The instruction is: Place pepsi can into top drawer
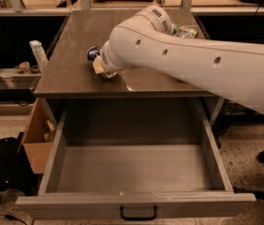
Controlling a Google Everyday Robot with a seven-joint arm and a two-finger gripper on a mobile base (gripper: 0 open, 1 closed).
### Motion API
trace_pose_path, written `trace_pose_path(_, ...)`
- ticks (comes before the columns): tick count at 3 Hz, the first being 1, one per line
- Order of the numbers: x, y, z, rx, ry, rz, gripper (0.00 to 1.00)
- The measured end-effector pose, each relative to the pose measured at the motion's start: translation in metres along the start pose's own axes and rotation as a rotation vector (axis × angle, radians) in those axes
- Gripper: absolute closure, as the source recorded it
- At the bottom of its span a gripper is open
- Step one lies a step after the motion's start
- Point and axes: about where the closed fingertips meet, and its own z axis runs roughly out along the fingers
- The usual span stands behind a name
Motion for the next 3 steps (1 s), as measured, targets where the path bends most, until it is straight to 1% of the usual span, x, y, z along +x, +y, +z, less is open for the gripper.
trace_pose_path(1, 0.0, 0.0, 0.0, 0.0, 0.0, 0.0, 1.0)
trace_pose_path(2, -0.004, 0.002, -0.008, -0.061, -0.028, -0.023, 1.0)
trace_pose_path(3, -0.011, -0.003, -0.03, -0.128, -0.059, -0.041, 1.0)
